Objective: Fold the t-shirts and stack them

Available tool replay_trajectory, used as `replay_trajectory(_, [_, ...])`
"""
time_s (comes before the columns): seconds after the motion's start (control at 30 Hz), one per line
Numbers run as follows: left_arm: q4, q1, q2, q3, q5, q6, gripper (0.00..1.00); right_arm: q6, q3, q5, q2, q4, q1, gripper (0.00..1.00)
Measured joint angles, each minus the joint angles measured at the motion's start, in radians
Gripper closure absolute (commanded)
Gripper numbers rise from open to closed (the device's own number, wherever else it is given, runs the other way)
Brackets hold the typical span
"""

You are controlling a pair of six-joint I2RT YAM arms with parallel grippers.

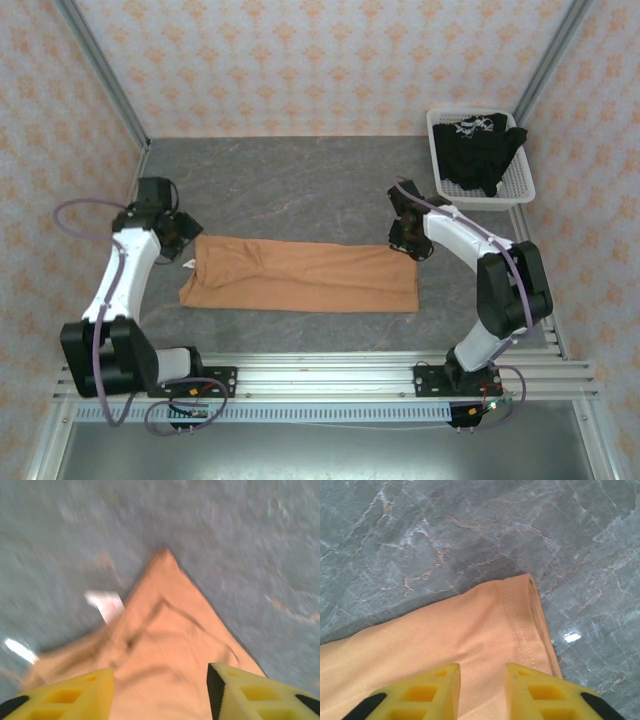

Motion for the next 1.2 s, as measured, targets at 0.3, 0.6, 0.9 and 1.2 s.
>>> replay_trajectory(0.3, [0.043,-0.194,0.135,-0.174,0.045,-0.343,0.67,-0.066,0.039,-0.032,0.145,-0.004,-0.014,0.83])
replay_trajectory(0.6, [0.035,-0.193,0.458,0.021,0.026,-0.317,0.67,-0.019,0.046,0.002,0.193,-0.039,-0.048,0.85])
replay_trajectory(0.9, [-0.057,-0.212,0.954,0.748,0.041,-0.148,0.67,0.199,-0.181,-0.009,0.011,-0.034,-0.008,0.84])
replay_trajectory(1.2, [-0.110,-0.339,1.417,1.537,0.076,-0.105,0.64,0.647,-0.413,-0.091,-0.205,0.079,0.239,0.80])
